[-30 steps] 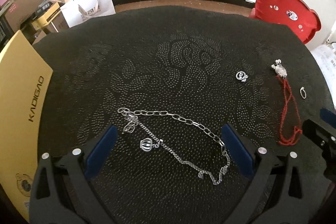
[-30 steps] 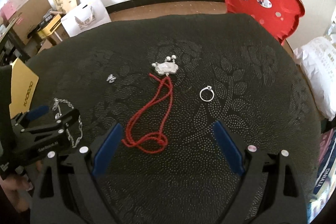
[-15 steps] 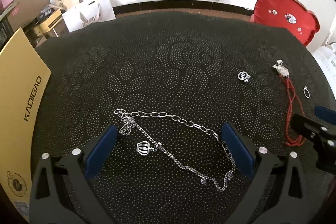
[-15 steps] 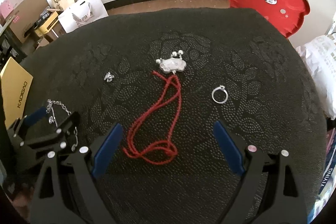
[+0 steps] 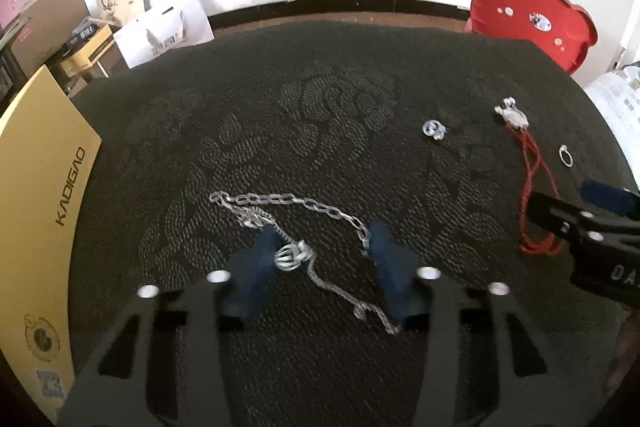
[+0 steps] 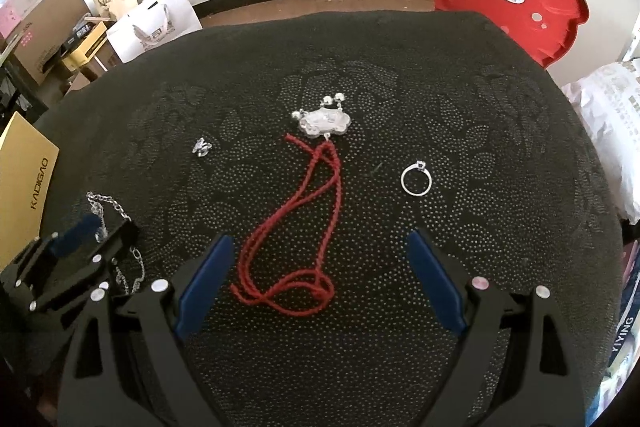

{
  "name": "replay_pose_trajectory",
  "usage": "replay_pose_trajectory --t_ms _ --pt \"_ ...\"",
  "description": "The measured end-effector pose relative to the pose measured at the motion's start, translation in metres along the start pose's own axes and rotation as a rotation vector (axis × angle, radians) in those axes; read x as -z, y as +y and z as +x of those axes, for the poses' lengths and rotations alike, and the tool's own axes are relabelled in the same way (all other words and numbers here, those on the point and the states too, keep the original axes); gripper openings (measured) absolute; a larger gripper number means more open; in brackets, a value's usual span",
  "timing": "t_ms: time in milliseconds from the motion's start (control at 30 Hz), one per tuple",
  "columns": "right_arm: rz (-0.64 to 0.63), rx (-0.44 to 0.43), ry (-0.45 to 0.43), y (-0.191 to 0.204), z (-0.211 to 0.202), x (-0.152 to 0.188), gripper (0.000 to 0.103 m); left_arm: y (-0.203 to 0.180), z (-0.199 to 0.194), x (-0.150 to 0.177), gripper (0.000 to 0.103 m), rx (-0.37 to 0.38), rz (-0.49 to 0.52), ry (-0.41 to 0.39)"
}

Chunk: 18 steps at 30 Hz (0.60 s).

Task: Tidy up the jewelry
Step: 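Grasp the silver chain necklace with the left tool while the right tool grasps the red cord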

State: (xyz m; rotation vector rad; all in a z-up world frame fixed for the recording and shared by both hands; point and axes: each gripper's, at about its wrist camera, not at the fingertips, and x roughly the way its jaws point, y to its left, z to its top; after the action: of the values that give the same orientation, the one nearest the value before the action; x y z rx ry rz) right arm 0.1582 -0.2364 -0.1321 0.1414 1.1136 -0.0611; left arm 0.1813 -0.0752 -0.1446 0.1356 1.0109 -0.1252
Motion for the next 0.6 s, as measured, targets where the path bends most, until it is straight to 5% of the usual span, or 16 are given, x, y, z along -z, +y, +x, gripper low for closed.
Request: replay_pose_trajectory --t_ms 167,600 --pt "-0.002 -0.005 0.007 -0.002 0.0 0.001 0.086 0.013 -0.003 0.003 0.015 0.014 -0.051 0.005" --pt "-0.025 -0.001 0.021 0.01 0.008 0.007 0.086 0.03 -0.024 0.005 0.014 0.032 -0.072 -0.033"
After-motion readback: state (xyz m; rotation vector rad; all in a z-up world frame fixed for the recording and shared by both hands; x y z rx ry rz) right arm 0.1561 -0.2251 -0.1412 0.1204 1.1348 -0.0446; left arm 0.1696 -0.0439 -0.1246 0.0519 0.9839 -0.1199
